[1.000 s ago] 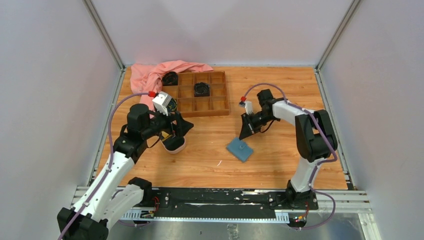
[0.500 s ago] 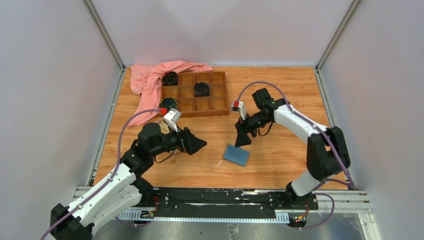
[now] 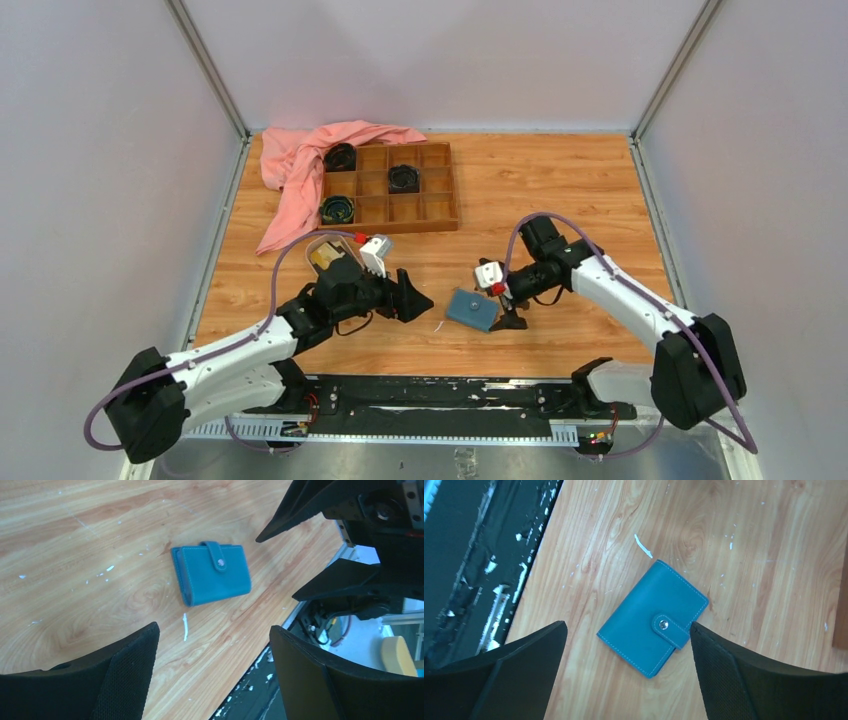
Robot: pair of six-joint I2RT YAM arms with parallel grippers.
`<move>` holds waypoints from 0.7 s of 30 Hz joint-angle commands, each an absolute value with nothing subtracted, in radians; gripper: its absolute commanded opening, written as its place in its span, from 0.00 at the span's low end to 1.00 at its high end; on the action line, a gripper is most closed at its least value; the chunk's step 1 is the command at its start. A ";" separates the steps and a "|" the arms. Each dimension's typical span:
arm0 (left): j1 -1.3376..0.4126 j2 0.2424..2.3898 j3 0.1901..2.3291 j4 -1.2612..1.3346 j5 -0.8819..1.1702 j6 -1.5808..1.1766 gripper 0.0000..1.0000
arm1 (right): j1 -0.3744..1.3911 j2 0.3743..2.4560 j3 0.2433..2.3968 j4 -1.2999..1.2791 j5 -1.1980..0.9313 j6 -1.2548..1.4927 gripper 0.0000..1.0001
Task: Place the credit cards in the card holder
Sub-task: Open the card holder at the center of the board.
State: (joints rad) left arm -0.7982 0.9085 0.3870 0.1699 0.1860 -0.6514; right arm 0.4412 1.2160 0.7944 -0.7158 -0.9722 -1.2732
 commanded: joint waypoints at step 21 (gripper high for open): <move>-0.834 1.311 0.438 0.471 0.105 -0.719 0.57 | 0.633 1.485 0.850 -0.486 -0.600 -1.095 0.52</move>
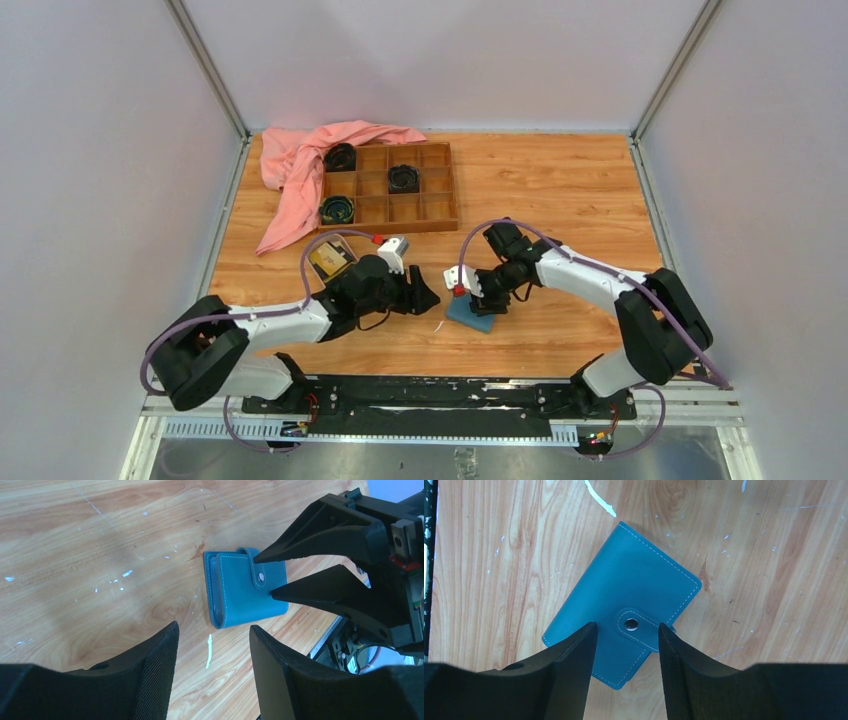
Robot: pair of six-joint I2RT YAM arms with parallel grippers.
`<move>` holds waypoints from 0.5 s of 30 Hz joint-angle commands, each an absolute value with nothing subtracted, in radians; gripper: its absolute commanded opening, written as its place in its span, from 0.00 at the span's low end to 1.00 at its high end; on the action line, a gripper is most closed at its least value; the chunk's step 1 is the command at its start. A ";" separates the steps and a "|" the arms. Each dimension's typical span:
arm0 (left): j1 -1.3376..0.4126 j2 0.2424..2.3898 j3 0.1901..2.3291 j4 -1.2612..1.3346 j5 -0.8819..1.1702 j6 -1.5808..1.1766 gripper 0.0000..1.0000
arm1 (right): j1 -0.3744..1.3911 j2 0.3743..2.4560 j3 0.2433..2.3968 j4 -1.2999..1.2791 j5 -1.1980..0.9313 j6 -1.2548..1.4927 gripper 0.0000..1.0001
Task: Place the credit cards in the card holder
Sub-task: Open the card holder at the center of the board.
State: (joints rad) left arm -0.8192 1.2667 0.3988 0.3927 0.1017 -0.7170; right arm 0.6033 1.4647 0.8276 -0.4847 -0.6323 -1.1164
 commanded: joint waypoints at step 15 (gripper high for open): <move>-0.857 1.552 0.479 0.599 0.156 -0.744 0.48 | 0.640 1.537 0.863 -0.474 -0.540 -1.047 0.33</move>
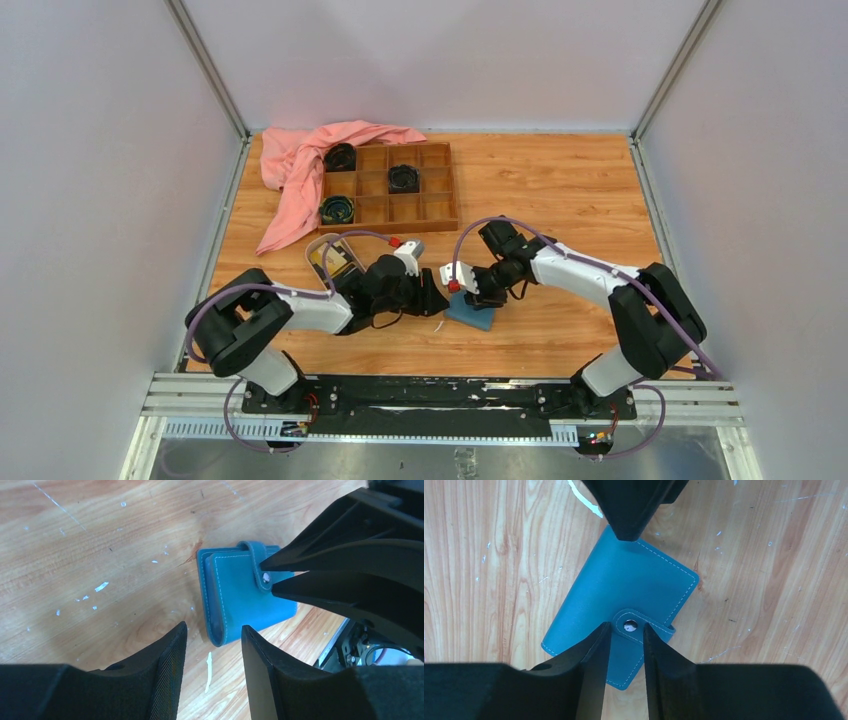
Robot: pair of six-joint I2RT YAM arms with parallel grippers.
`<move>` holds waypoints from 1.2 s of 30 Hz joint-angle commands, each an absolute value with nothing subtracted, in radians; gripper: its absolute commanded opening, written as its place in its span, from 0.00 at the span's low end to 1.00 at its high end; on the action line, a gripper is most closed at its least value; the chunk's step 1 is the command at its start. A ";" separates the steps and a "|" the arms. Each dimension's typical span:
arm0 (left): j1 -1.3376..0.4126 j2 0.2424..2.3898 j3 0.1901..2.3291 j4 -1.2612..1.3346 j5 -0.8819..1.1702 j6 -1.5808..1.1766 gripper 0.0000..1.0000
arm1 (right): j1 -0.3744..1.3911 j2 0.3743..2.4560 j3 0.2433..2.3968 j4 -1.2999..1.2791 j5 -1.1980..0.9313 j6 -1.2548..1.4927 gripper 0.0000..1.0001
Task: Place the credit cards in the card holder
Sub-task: Open the card holder at the center of the board.
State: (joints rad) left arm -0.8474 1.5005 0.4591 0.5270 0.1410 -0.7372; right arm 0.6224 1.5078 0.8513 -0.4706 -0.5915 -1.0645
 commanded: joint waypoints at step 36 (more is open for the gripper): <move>-0.868 1.679 0.495 0.639 0.170 -0.802 0.01 | 0.656 1.479 0.859 -0.390 -0.543 -0.898 0.40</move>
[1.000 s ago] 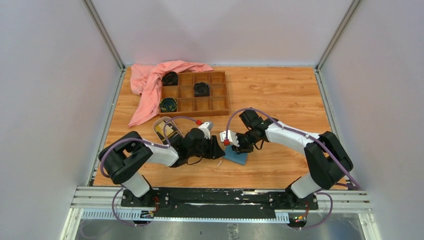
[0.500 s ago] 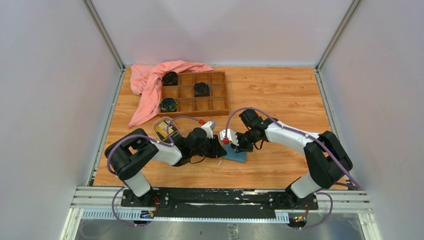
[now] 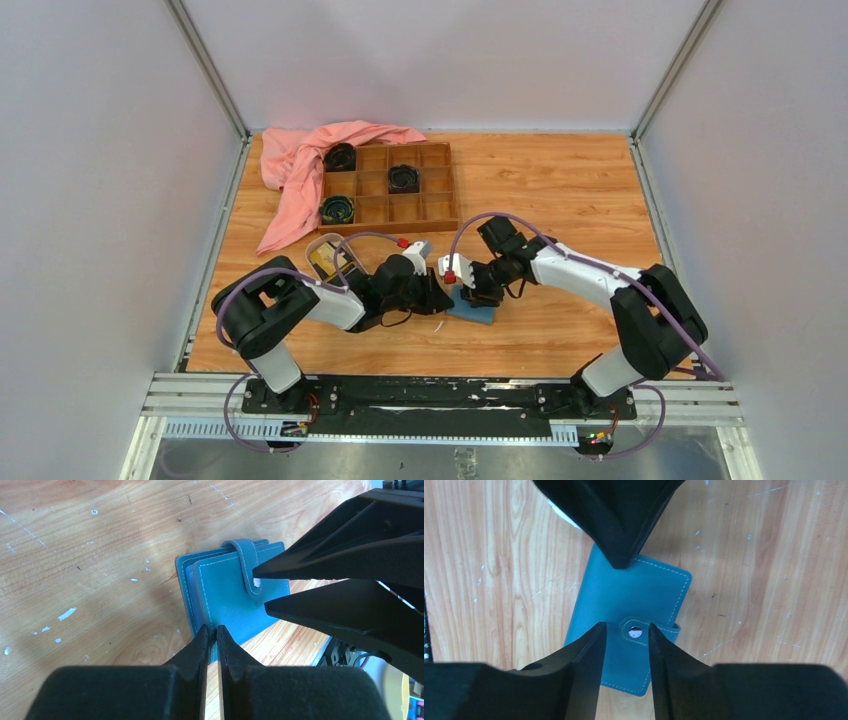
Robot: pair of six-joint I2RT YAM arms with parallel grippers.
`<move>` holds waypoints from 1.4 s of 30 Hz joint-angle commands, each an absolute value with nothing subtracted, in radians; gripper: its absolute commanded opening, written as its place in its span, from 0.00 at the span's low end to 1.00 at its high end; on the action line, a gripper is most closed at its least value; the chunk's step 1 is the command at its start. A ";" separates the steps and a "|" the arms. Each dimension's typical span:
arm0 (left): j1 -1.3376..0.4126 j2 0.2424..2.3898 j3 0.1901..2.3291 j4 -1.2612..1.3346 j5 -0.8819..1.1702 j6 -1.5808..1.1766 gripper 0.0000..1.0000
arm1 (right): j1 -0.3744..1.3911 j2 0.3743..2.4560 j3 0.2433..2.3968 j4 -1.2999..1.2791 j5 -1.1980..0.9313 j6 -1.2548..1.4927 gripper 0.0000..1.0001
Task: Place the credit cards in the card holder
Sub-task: Open the card holder at the center of the board.
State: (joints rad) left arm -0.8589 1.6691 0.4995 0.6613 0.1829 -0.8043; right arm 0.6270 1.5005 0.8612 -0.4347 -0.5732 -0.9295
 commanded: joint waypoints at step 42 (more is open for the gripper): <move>-0.876 1.658 0.439 0.706 0.159 -0.833 0.00 | 0.691 1.534 0.905 -0.455 -0.311 -0.877 0.12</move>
State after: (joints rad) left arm -0.8639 1.6604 0.4633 0.7177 0.1669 -0.8494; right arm 0.6865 1.5440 0.9066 -0.4244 -0.4000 -0.8707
